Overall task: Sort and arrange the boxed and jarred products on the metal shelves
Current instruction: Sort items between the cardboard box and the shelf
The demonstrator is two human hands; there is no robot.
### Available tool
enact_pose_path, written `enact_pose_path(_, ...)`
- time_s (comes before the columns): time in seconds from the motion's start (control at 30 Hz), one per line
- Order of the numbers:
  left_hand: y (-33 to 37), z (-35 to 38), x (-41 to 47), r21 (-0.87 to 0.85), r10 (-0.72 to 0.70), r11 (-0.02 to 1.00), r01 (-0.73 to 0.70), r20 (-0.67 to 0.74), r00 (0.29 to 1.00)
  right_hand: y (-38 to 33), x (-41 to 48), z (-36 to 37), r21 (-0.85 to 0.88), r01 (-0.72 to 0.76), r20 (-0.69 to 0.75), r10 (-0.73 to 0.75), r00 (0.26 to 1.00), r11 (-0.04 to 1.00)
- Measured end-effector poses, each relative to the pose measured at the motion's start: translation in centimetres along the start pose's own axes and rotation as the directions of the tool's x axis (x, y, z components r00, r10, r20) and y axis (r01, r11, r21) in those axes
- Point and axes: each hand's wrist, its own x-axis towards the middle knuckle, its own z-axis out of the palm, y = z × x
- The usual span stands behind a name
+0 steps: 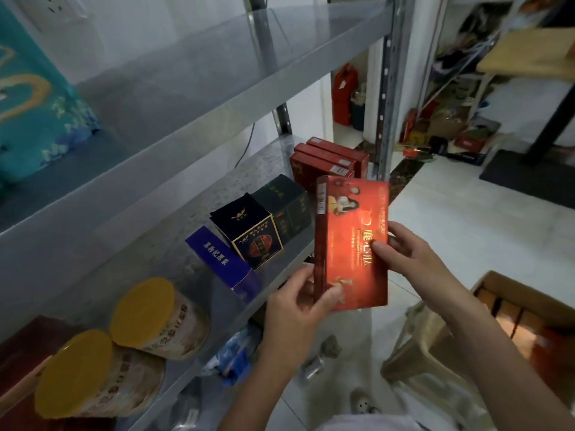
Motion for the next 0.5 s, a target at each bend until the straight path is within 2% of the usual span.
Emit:
enact_pose_path(0.07, 0.2, 1.0, 0.7, -0.119, -0.042, 0.991, 0.058, 0.13, 0.991, 0.8, 0.0, -0.6, 0.062, -0.093, -0.1, 0.099, 0.99, 0.994)
enact_pose_path(0.1, 0.1, 1.4, 1.1, -0.113, -0.027, 0.992, 0.051, 0.206, 0.978, 1.1, -0.1, -1.0, 0.102, -0.126, -0.14, 0.139, 0.98, 0.987)
enact_pose_path(0.13, 0.0, 1.7, 1.4, -0.045, 0.011, 0.999, 0.002, 0.272, 0.962, 1.4, -0.2, -1.5, 0.144, -0.157, -0.171, 0.181, 0.969, 0.977)
enact_pose_path(0.2, 0.1, 2.2, 1.9, 0.231, 0.093, 0.955, -0.186, 0.363, 0.927, 2.2, -0.7, -2.6, 0.17, -0.203, -0.216, 0.237, 0.947, 0.964)
enact_pose_path(0.23, 0.0, 2.6, 2.2, 0.345, 0.141, 0.897, -0.277, 0.371, 0.918, 2.5, -1.1, -3.2, 0.164, -0.22, -0.232, 0.254, 0.939, 0.962)
enact_pose_path(0.3, -0.2, 3.6, 2.9, 0.405, 0.259, 0.832, -0.38, 0.323, 0.91, 3.3, -2.1, -4.2, 0.117, -0.247, -0.254, 0.27, 0.929, 0.962)
enact_pose_path(0.37, -0.3, 4.7, 4.0, 0.307, 0.274, 0.88, -0.362, 0.295, 0.915, 4.0, -3.3, -4.7, 0.033, -0.285, -0.255, 0.284, 0.925, 0.958)
enact_pose_path(0.4, -0.1, 5.3, 4.6, 0.181, 0.225, 0.94, -0.289, 0.309, 0.924, 4.2, -4.0, -4.9, 0.0, -0.304, -0.25, 0.294, 0.922, 0.953)
enact_pose_path(0.43, 0.0, 5.9, 5.3, 0.016, 0.15, 0.986, -0.166, 0.352, 0.924, 4.5, -4.6, -5.1, -0.044, -0.319, -0.256, 0.298, 0.92, 0.947)
enact_pose_path(0.5, 0.1, 7.6, 6.5, -0.253, 0.023, 0.963, 0.096, 0.431, 0.902, 4.8, -5.6, -5.5, -0.149, -0.306, -0.266, 0.26, 0.928, 0.94)
